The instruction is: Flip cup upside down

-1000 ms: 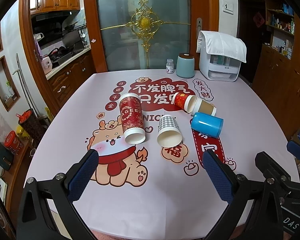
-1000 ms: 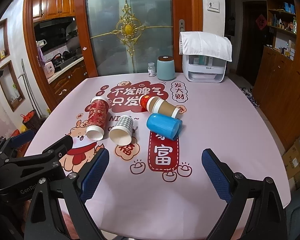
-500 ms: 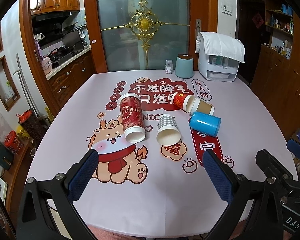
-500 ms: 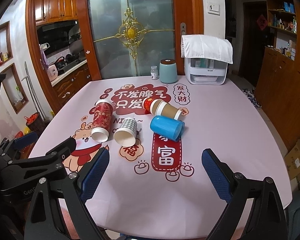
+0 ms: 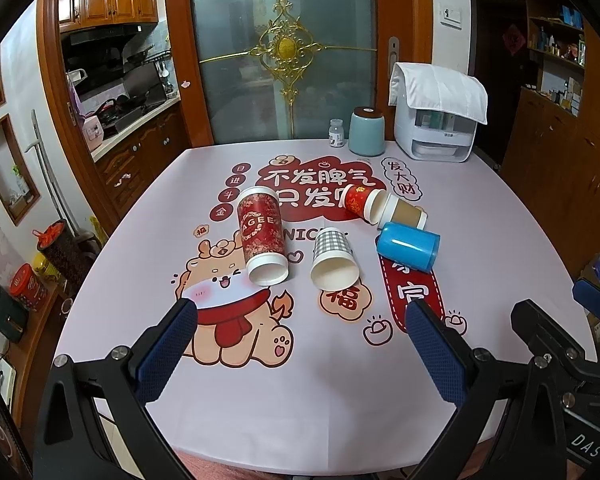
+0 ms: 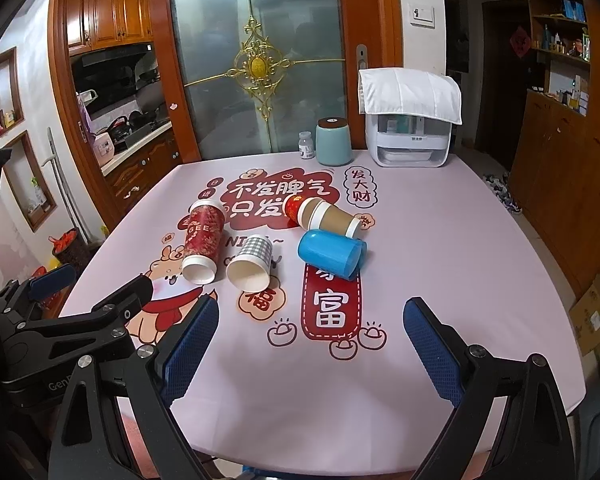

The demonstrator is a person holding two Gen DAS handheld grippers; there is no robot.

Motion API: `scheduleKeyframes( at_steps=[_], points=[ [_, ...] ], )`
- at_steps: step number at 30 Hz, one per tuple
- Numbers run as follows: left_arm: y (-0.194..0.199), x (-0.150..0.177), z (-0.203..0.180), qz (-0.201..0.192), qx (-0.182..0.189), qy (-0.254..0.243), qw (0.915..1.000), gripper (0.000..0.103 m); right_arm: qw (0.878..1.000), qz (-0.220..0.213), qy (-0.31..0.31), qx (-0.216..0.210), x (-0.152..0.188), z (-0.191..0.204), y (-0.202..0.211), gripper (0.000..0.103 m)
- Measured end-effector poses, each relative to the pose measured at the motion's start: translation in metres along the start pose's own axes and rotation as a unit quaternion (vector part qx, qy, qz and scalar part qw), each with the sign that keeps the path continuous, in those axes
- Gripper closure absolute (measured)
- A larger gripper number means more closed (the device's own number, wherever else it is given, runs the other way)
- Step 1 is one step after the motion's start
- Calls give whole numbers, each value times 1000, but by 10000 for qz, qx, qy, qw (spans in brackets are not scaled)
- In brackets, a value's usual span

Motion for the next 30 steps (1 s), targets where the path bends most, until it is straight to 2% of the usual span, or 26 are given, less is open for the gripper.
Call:
scheduleKeyframes(
  at_steps=[18, 30],
  points=[
    [-3, 2, 5, 103, 84, 27, 9999, 1, 10000, 50, -5, -34, 2, -1, -6, 8],
    [-21, -7, 3, 416, 465, -26, 9980, 1, 9997, 184, 52, -133, 3, 0, -21, 8]
  ],
)
Point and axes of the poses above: each gripper's, at about its wrist camera, not at the fingertips, and y roughly against the way its jaws point, z to its left, x to its underside, the point moved 1 cm from there along -y, roughly the way its jaws point, and after that the axes turned 3 degrees about -y, right-handed, at the moved point
